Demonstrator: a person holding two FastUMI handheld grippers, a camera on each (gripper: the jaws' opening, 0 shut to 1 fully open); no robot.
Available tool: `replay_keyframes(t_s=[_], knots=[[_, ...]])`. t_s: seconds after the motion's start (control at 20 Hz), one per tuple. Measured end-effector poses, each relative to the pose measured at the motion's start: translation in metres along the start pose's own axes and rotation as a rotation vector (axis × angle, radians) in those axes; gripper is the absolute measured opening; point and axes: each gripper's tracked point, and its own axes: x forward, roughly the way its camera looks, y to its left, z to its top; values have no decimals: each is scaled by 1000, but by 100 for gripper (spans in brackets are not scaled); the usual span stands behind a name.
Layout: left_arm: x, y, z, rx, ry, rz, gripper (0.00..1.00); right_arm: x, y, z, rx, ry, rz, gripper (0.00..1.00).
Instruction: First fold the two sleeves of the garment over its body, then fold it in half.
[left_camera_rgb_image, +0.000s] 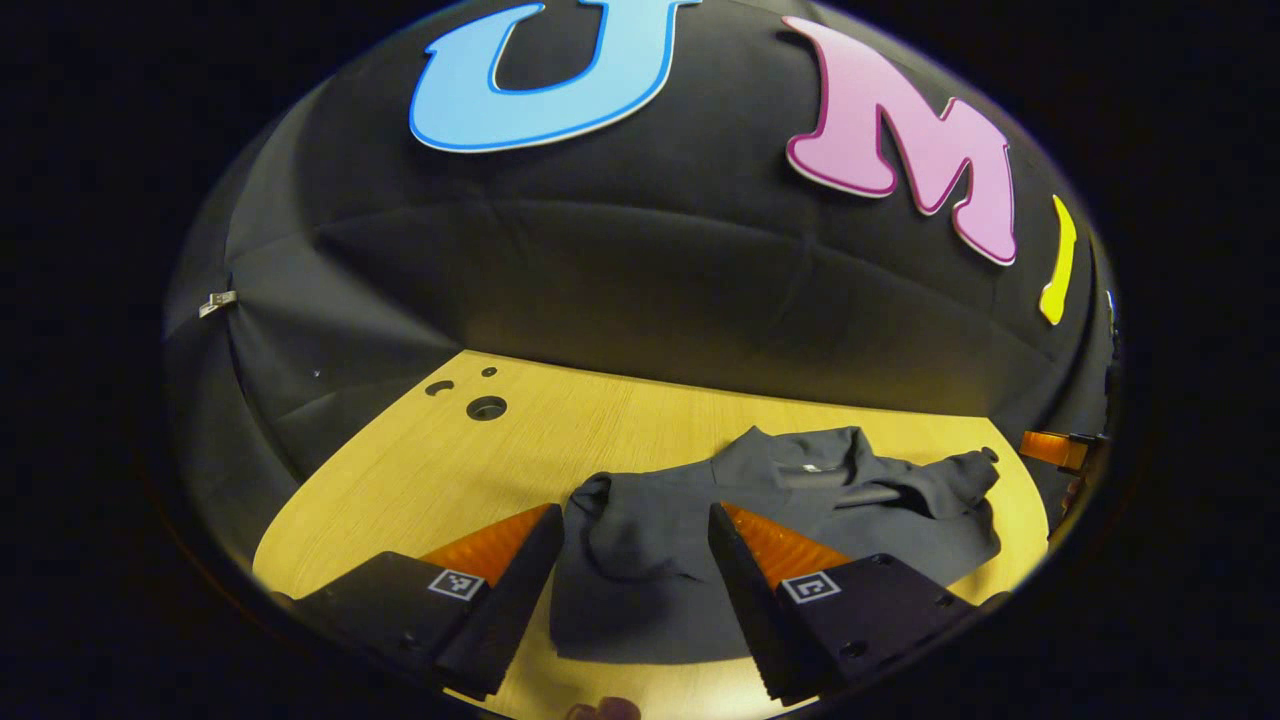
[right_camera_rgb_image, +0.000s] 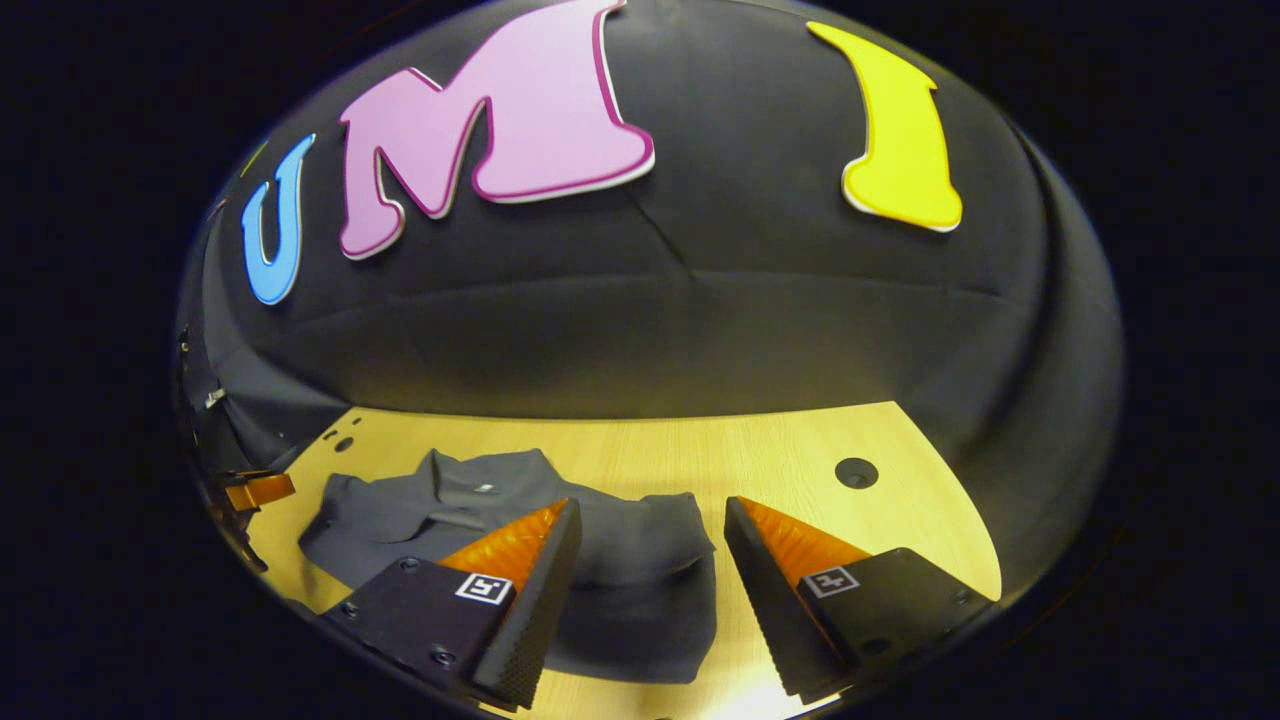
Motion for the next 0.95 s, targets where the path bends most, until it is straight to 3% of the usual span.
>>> replay_keyframes(t_s=[0.4,0.95], knots=[[-103,-20,18,16,-53,-97,92,-106,48,36,-2,-90,93,90],[-207,-15,3,47,-57,-151,93,-211,80,19,-67,-106,169,89]])
